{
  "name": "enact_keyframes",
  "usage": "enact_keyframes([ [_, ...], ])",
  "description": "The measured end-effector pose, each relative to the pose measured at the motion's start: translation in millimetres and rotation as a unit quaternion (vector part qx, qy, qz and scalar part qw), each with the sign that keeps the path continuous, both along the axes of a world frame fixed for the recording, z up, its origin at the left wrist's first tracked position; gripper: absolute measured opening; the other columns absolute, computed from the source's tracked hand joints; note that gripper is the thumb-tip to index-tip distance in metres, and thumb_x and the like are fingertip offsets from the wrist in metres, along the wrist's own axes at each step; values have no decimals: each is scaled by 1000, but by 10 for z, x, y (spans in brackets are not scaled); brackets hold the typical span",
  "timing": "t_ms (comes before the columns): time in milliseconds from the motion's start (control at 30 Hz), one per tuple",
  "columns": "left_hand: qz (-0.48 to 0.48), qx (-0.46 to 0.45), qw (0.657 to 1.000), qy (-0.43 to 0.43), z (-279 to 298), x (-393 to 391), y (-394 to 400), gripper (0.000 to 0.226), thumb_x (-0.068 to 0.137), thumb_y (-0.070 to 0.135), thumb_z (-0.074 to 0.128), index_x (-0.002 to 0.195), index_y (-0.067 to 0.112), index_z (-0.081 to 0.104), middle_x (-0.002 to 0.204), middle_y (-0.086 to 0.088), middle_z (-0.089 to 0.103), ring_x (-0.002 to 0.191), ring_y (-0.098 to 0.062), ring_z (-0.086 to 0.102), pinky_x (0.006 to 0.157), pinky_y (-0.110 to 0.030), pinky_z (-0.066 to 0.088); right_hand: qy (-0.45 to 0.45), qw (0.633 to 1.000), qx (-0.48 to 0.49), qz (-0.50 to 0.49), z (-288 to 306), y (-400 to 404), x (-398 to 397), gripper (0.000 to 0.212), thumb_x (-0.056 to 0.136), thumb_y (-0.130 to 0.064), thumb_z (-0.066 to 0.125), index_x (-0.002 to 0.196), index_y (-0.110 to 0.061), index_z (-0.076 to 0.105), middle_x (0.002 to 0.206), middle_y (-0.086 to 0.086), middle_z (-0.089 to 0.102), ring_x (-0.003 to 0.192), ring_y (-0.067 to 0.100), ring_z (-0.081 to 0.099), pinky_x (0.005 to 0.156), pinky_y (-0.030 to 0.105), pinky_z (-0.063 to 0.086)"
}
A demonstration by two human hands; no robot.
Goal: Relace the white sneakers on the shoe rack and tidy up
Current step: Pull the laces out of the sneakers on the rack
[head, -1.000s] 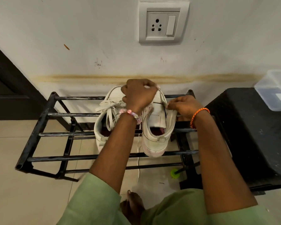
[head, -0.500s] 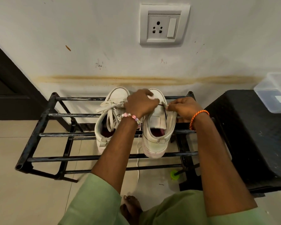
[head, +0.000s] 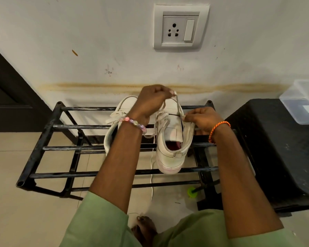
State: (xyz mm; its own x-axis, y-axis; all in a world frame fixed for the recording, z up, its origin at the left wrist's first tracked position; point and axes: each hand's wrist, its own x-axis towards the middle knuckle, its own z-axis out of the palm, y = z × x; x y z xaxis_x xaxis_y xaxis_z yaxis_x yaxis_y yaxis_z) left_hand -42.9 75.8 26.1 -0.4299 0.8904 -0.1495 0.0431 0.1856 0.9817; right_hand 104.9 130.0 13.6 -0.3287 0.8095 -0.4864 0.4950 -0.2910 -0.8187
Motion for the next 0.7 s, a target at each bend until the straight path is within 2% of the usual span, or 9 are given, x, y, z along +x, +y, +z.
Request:
enact_keyframes([
  [33,2,16,999,-34,84,-19,-18,12,87,10,63,78,17,67,91,4,69,85,2,59,71,-8,45,1,1000,-1,-2,2,-2,1,15,87,-1,61,75,-10,59,76,5,60,68,15,58,55,27,52],
  [100,10,31,995,-94,166,-45,-36,15,91,11,58,79,19,62,98,4,68,84,7,56,71,-15,41,2,1000,-1,-1,4,-4,1,15,87,-1,61,75,-10,59,76,4,60,67,15,58,54,26,53],
  [167,14,49,986,-162,168,-38,-41,19,95,11,50,79,19,55,101,0,71,85,1,61,74,-23,39,1,1000,0,1,8,-11,-1,15,87,-2,61,75,-9,59,75,4,60,67,14,58,50,23,53],
  [233,35,42,983,-177,108,-6,-29,21,98,9,43,79,15,50,85,-1,68,75,-10,63,66,-23,44,-1,1000,0,0,10,-16,-3,11,87,-2,61,77,-7,61,75,4,59,67,14,57,50,25,53],
  [300,47,-10,997,-54,-12,26,14,17,95,6,43,79,11,49,74,-2,54,68,-18,51,58,-22,42,-5,1000,2,1,15,-17,-3,10,87,-2,61,78,-7,61,76,5,59,68,14,57,56,27,53],
  [400,-35,-109,984,140,-178,138,25,7,88,16,59,91,9,61,82,-5,53,78,-18,49,67,-25,40,-5,1000,3,4,20,-14,-6,15,87,-2,61,75,-10,59,77,4,59,69,14,57,56,26,51],
  [533,-62,-135,963,226,-268,249,10,23,79,20,72,97,5,72,86,-1,61,83,-13,56,58,-17,40,-13,1000,10,7,16,-15,-9,13,88,-3,61,76,-9,59,76,4,59,68,12,57,53,23,51],
  [633,-38,-142,955,258,-300,246,40,20,78,16,69,90,1,74,88,-13,72,78,-21,63,63,-27,48,-12,1000,13,8,20,-25,-12,3,88,-3,61,85,-5,62,76,3,59,67,12,56,54,24,50],
  [700,-39,-148,957,248,-295,234,42,20,77,17,70,89,0,75,89,-14,72,74,-19,60,58,-25,46,-10,1000,13,7,23,-29,-10,3,88,-3,61,89,-5,62,76,3,59,67,12,56,55,24,50],
])
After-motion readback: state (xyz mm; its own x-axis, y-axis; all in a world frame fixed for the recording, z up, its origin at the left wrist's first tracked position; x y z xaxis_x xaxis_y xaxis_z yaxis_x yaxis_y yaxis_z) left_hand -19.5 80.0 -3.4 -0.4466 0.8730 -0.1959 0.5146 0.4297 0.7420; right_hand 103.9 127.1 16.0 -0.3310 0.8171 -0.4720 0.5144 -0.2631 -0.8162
